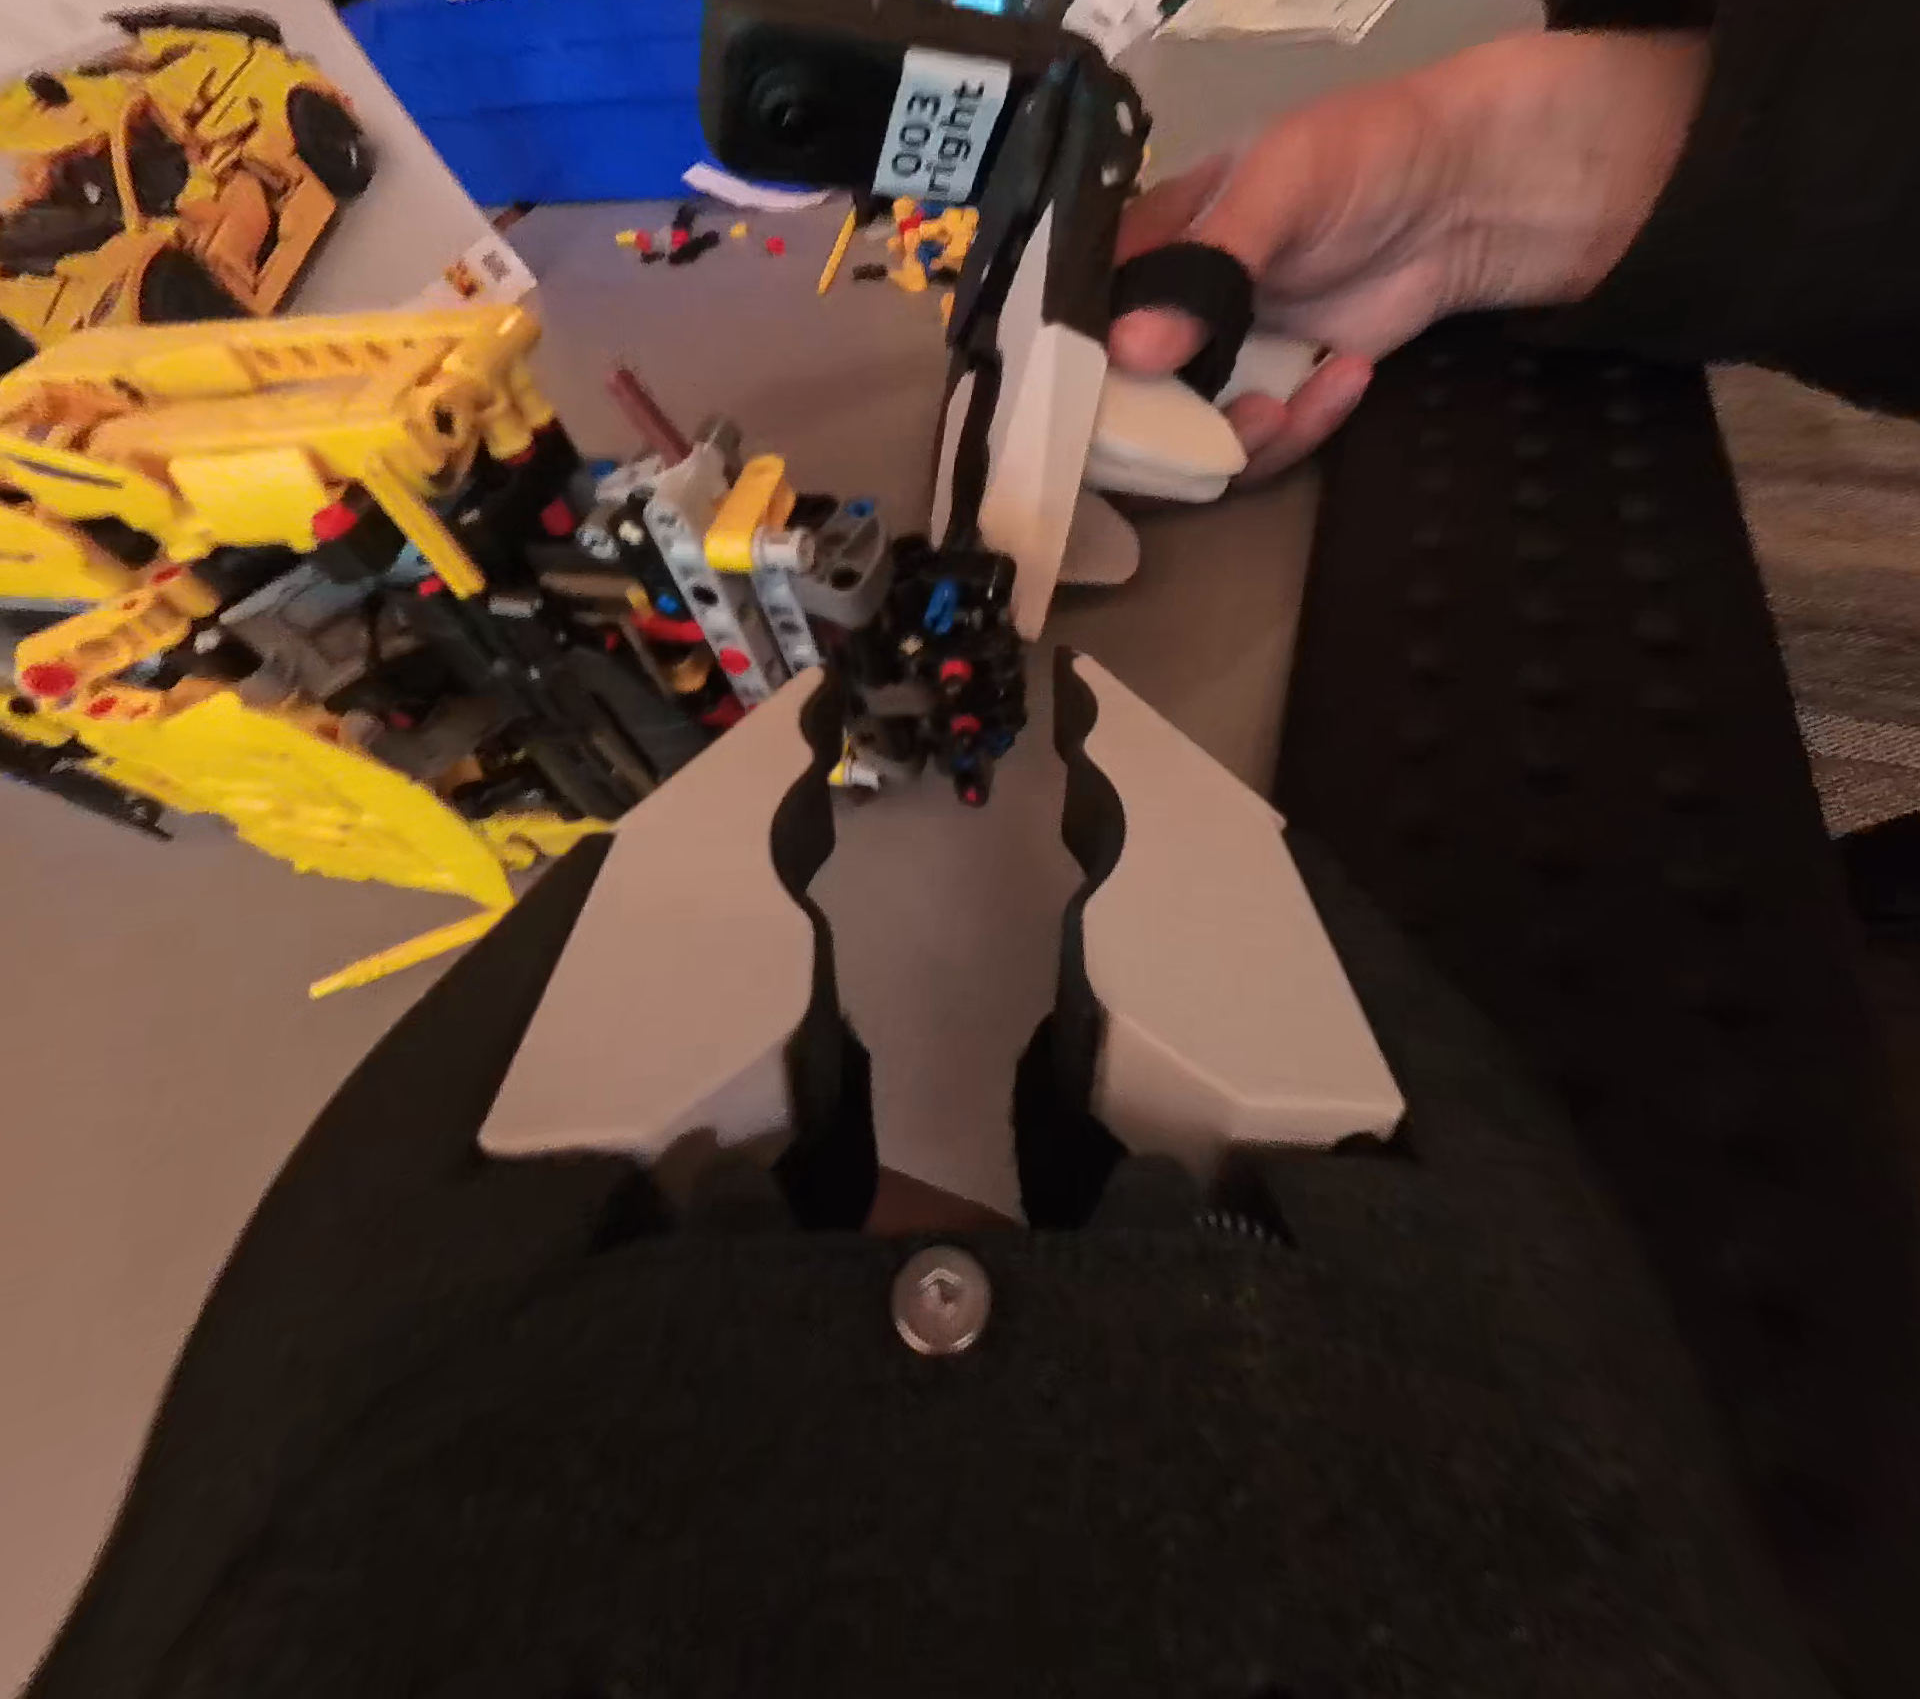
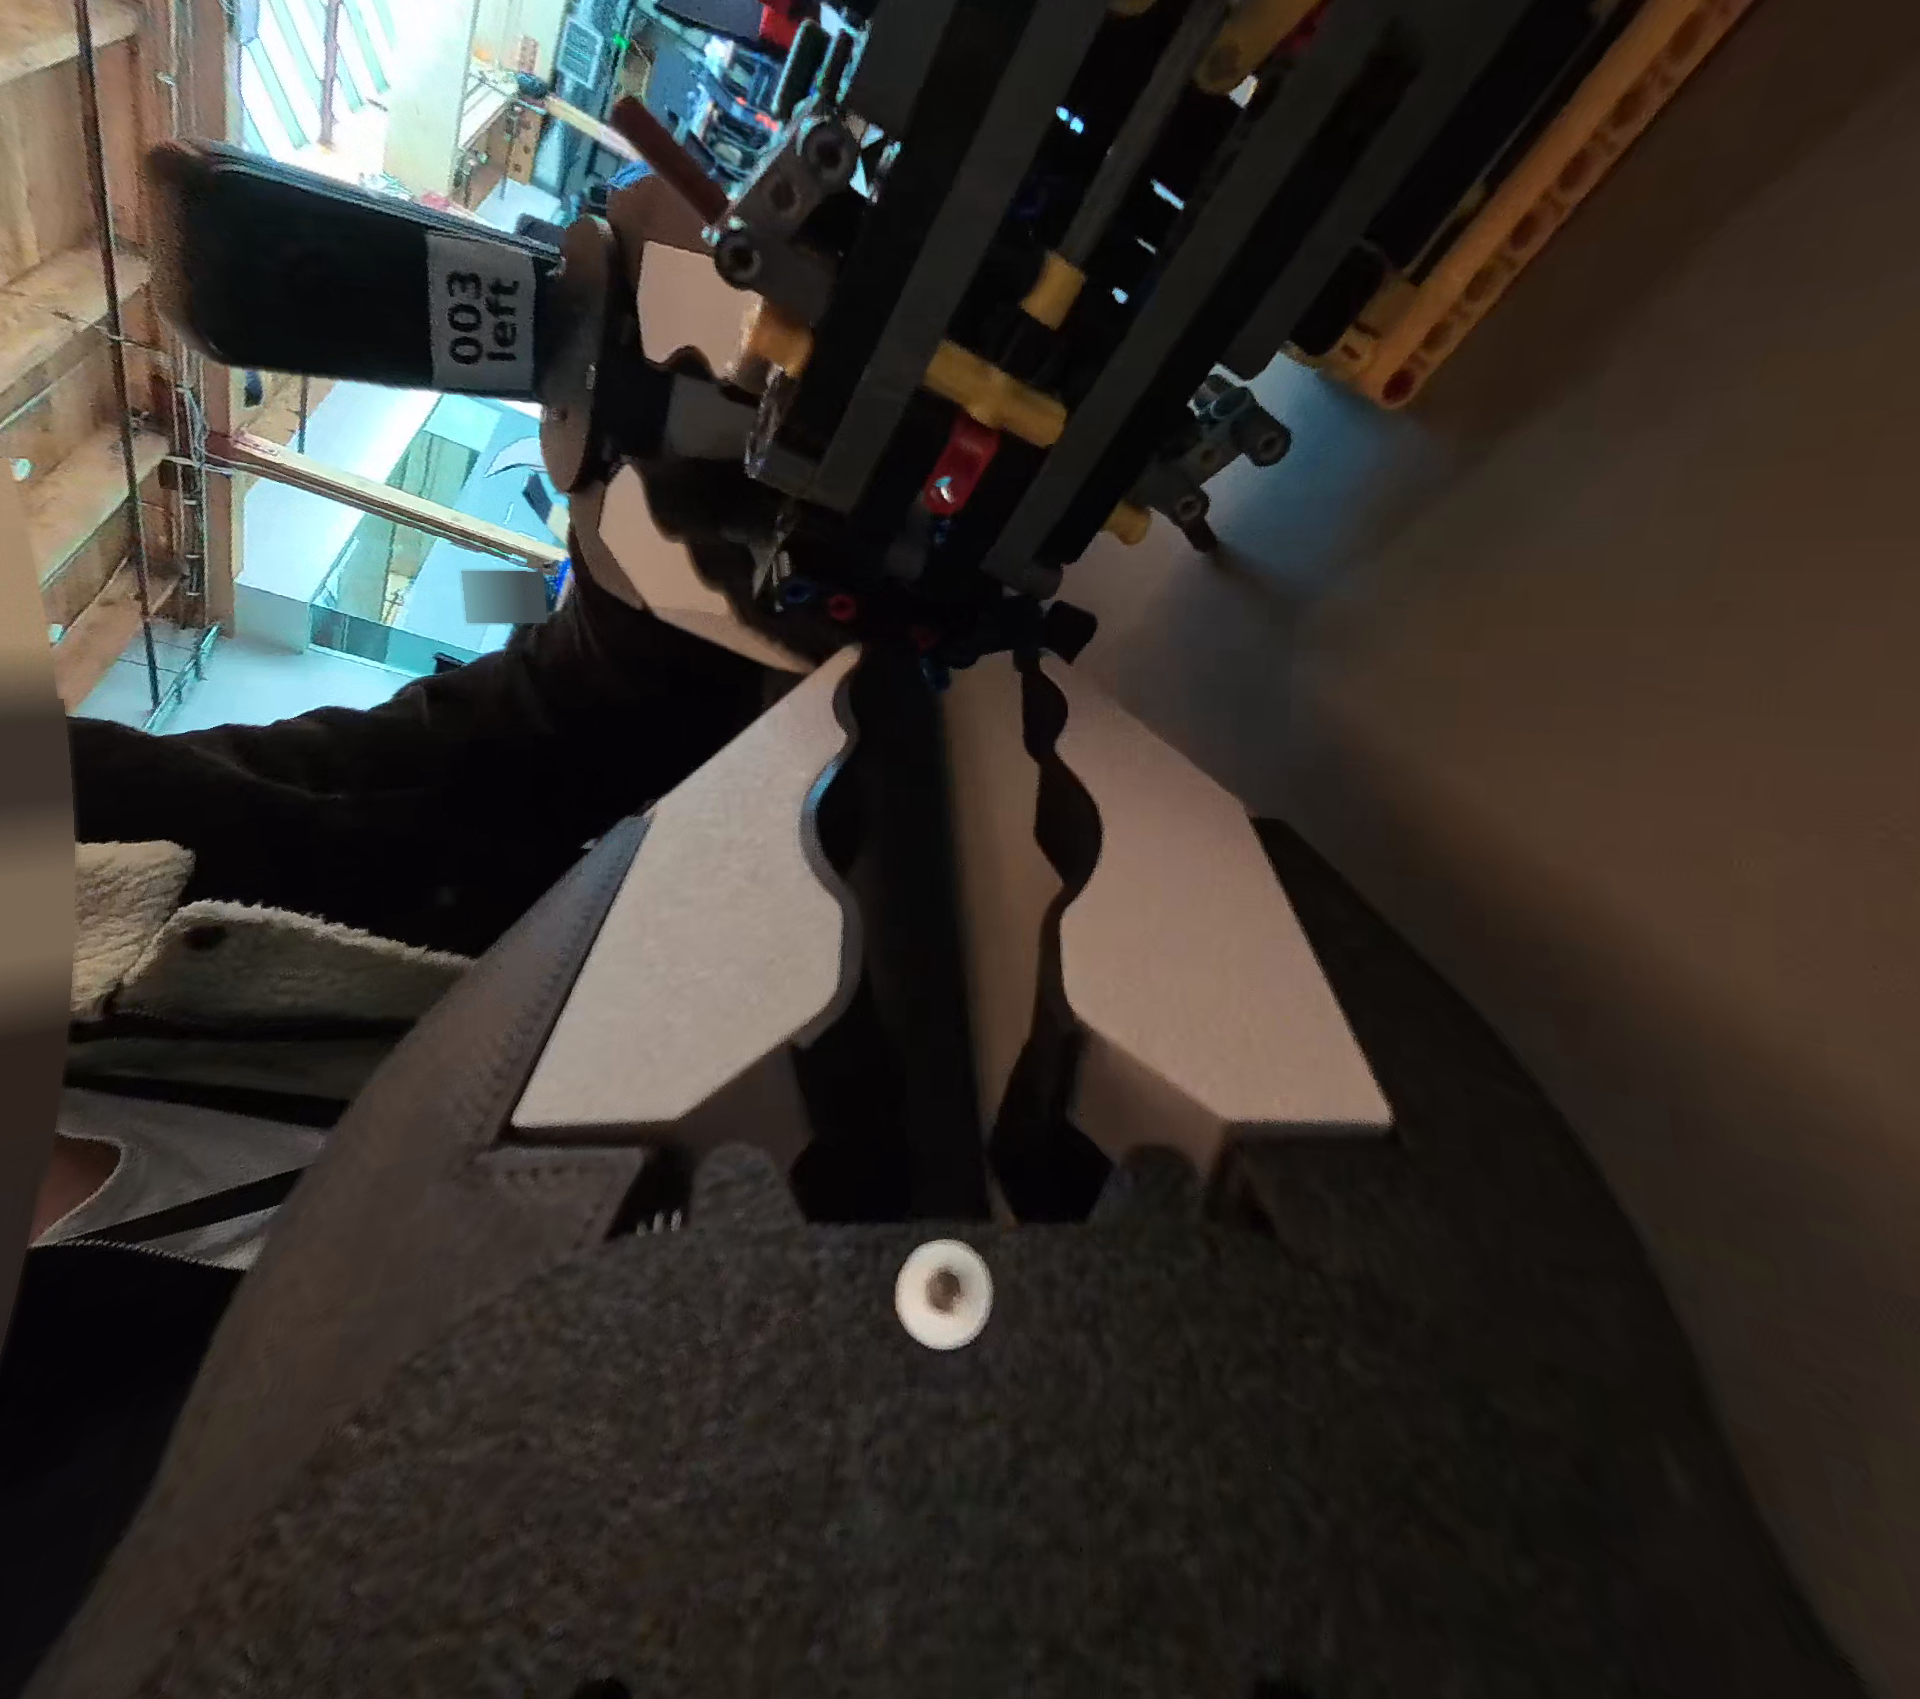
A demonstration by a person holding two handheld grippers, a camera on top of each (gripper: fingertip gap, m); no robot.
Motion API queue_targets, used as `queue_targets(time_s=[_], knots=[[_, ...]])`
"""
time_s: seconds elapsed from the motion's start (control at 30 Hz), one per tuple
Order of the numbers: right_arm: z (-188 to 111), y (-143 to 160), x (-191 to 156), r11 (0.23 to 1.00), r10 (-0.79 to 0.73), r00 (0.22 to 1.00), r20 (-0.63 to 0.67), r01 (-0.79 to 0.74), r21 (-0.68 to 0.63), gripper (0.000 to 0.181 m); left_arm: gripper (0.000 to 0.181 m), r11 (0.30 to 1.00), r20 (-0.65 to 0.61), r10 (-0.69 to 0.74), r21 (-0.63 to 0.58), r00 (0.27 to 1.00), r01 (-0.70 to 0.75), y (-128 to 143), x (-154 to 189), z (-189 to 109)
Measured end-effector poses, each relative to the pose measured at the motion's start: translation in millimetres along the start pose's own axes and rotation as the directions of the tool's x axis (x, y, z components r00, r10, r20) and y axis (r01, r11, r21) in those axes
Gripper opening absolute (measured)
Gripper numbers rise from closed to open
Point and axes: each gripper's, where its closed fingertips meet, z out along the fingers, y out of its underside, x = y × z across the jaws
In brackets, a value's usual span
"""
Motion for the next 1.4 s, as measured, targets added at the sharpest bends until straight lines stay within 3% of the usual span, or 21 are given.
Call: queue_targets(time_s=[0.2,0.3,0.37,0.43,0.5,0.73,1.13,1.3,1.4], knots=[[-2.1,-4.2,-2.5,0.994,-0.105,0.994,-0.019,0.105,0.009,0.019,0.033,0.999,-0.038,-0.03,-0.013,0.999,0.03,3.0,-2.9,8.4],[-9.0,-14.6,-3.5,0.963,-0.261,0.959,-0.108,0.267,0.045,0.023,0.033,0.999,-0.066,-0.039,-0.011,0.997,0.038,3.1,-4.2,8.7],[-13.7,-19.9,-4.9,0.869,-0.478,0.851,-0.218,0.494,0.024,0.023,0.033,0.999,-0.088,-0.054,-0.012,0.995,0.053,3.5,-4.4,7.6],[-10.5,-22.8,-18.0,0.725,-0.659,0.706,-0.258,0.688,0.03,0.019,0.033,0.998,-0.092,-0.055,-0.012,0.994,0.054,3.8,-4.3,6.9],[-7.2,-22.8,-22.9,0.638,-0.733,0.614,-0.293,0.77,0.018,0.017,0.033,0.999,-0.09,-0.052,-0.013,0.995,0.051,4.1,-4.3,6.5],[-5.8,-21.9,-21.2,0.604,-0.774,0.572,-0.272,0.796,-0.043,0.007,0.032,0.999,-0.113,-0.046,-0.013,0.993,0.044,5.7,-3.2,2.6],[-6.9,-10.0,-24.8,0.61,-0.784,0.583,-0.211,0.787,-0.092,0.006,0.032,1.0,-0.176,-0.014,-0.006,0.984,0.013,6.7,6.6,-3.0],[-2.7,-12.2,-26.9,0.633,-0.762,0.612,-0.211,0.773,-0.044,0.007,0.032,0.998,-0.181,-0.057,-0.014,0.982,0.055,7.1,5.9,-4.7],[-1.5,-5.7,-9.2,0.634,-0.764,0.59,-0.262,0.761,-0.138,0.014,0.032,0.997,-0.184,-0.077,-0.018,0.98,0.075,7.7,4.9,-5.9]])
